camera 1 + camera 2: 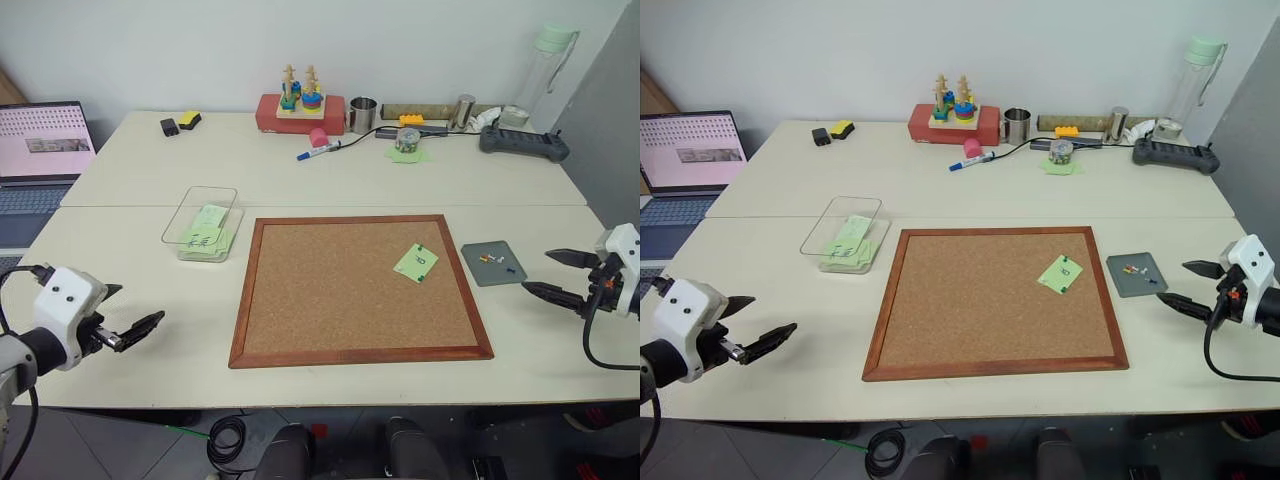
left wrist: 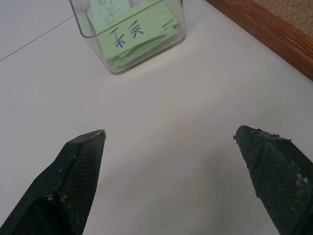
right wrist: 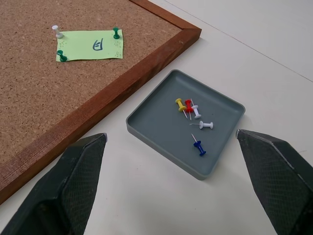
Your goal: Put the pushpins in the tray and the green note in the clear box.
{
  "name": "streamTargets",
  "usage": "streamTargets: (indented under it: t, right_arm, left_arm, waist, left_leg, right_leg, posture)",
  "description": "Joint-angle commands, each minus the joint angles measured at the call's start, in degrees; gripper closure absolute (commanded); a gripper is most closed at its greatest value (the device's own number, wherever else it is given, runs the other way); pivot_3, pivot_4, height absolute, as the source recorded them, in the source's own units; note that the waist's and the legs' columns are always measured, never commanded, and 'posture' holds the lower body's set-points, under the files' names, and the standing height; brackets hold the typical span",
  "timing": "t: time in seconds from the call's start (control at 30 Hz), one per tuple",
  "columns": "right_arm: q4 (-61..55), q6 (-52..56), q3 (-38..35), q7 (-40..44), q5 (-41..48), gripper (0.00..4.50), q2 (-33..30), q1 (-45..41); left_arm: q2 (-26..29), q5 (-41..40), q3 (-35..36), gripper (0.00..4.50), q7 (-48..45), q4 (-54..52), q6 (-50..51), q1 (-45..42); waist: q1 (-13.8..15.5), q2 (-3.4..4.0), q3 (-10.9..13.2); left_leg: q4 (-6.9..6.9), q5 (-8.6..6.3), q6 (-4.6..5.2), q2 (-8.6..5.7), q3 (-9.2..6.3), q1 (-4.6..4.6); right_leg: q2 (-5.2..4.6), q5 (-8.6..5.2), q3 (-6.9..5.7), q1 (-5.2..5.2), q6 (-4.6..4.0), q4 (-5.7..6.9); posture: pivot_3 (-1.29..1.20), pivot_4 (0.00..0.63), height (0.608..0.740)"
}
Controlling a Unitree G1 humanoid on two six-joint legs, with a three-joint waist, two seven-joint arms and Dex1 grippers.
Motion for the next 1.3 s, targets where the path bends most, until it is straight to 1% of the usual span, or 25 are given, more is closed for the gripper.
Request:
streamTargets:
  t: [0.03, 0.23, 0.37, 0.6, 0.77, 0.87, 0.97, 1.03, 1.13, 1.3]
  right_arm:
    - [-2.0, -0.6, -1.3, 0.0, 0.6, 0.04, -1.0, -0.2]
    - [-1.0, -1.7, -0.5, -0.3, 0.4, 0.04, 0.1, -1.7]
    - [0.0, -2.0, -0.1, 0.1, 0.3, 0.04, 0.3, -2.7]
    - [-0.7, -0.5, -0.2, 1.4, 1.4, 0.04, -0.1, -2.9]
    - [3.2, -2.1, 0.3, 3.3, -0.1, 0.04, -1.3, -3.0]
    - [4.0, -2.1, 1.0, 3.2, -0.8, 0.04, -1.2, -3.6]
    - [2.0, -1.6, 2.4, 3.3, -0.4, 0.04, -0.4, -3.9]
    - [1.4, -1.4, 2.6, 2.5, -0.1, 0.04, 0.2, -4.1]
    - [0.0, -1.7, 2.8, 2.7, 0.3, 0.04, 0.2, -3.8]
    - [-4.3, 0.1, 1.9, 1.3, 1.7, 0.04, 0.7, -3.4]
  left_arm:
    - [0.5, -1.4, 1.7, 0.00, -1.2, -1.4, 0.1, -0.4]
    - [0.3, -0.2, 2.5, 0.00, 0.2, -2.9, -0.2, -0.1]
    - [-0.3, -0.8, 2.5, 0.00, 1.0, -4.5, 1.2, 0.2]
    - [0.1, -0.7, 1.0, 0.00, 0.7, -5.3, 2.2, -0.8]
    - [-1.5, -1.4, -0.5, 0.00, 1.2, -6.7, 1.6, -3.1]
    - [-0.9, -0.2, -0.1, 0.00, 0.0, -6.0, 0.7, -1.9]
    - [0.0, -0.1, 0.2, 0.00, -0.6, -4.4, 0.3, -2.8]
    - [-0.6, -0.9, 0.0, 0.00, -0.2, -4.9, 1.1, -3.8]
    - [-1.7, -2.2, -1.8, 0.00, -0.1, -7.2, 2.3, -4.6]
    - [-2.3, -2.3, -4.7, 0.00, 0.4, -7.3, 2.8, -7.6]
  waist:
    - [0.0, 0.00, 0.0]
    - [0.0, 0.00, 0.0]
    - [0.0, 0.00, 0.0]
    - [0.0, -0.01, 0.0]
    - [0.1, -0.02, 0.0]
    - [0.0, -0.02, 0.0]
    - [-0.1, -0.01, 0.0]
    - [-0.1, 0.00, 0.0]
    - [0.0, 0.00, 0.0]
    - [0.1, -0.01, 0.0]
  left_leg:
    - [0.00, 0.00, 0.00, 0.00, 0.00, 0.00]
    - [0.00, 0.00, 0.00, 0.01, 0.01, 0.00]
    - [0.00, 0.00, -0.01, 0.01, 0.04, 0.00]
    - [-0.01, -0.01, -0.01, 0.01, 0.02, -0.01]
    - [0.00, -0.01, -0.01, 0.01, 0.03, -0.01]
    - [-0.01, -0.01, -0.02, 0.00, 0.07, 0.00]
    - [-0.04, -0.01, -0.02, 0.03, 0.08, 0.01]
    - [-0.04, -0.01, -0.02, 0.05, 0.07, 0.01]
    - [-0.03, -0.01, -0.02, 0.04, 0.07, 0.00]
    - [-0.03, -0.01, -0.02, -0.03, 0.06, -0.01]
  right_leg:
    - [0.00, 0.00, 0.00, 0.00, 0.00, 0.00]
    - [-0.01, 0.01, 0.01, -0.01, 0.00, 0.00]
    - [-0.01, 0.01, 0.03, -0.01, 0.01, 0.00]
    - [0.00, 0.06, 0.01, -0.01, -0.01, 0.00]
    - [0.00, 0.04, 0.01, -0.01, -0.01, -0.01]
    - [0.01, 0.11, 0.02, 0.00, -0.07, -0.03]
    - [0.01, 0.11, 0.03, -0.04, -0.08, -0.01]
    - [0.02, 0.08, 0.02, -0.04, -0.04, 0.00]
    - [0.03, 0.06, 0.02, -0.03, 0.02, -0.02]
    - [0.03, 0.13, 0.02, -0.02, -0.02, -0.02]
  posture:
    - [0.00, 0.150, 0.740]
    - [0.00, 0.150, 0.740]
    - [0.00, 0.150, 0.740]
    - [0.00, 0.150, 0.740]
    - [0.00, 0.150, 0.740]
    - [0.00, 0.150, 0.740]
    - [0.00, 0.150, 0.740]
    - [0.00, 0.150, 0.740]
    - [0.00, 0.150, 0.740]
    - [0.00, 0.150, 0.740]
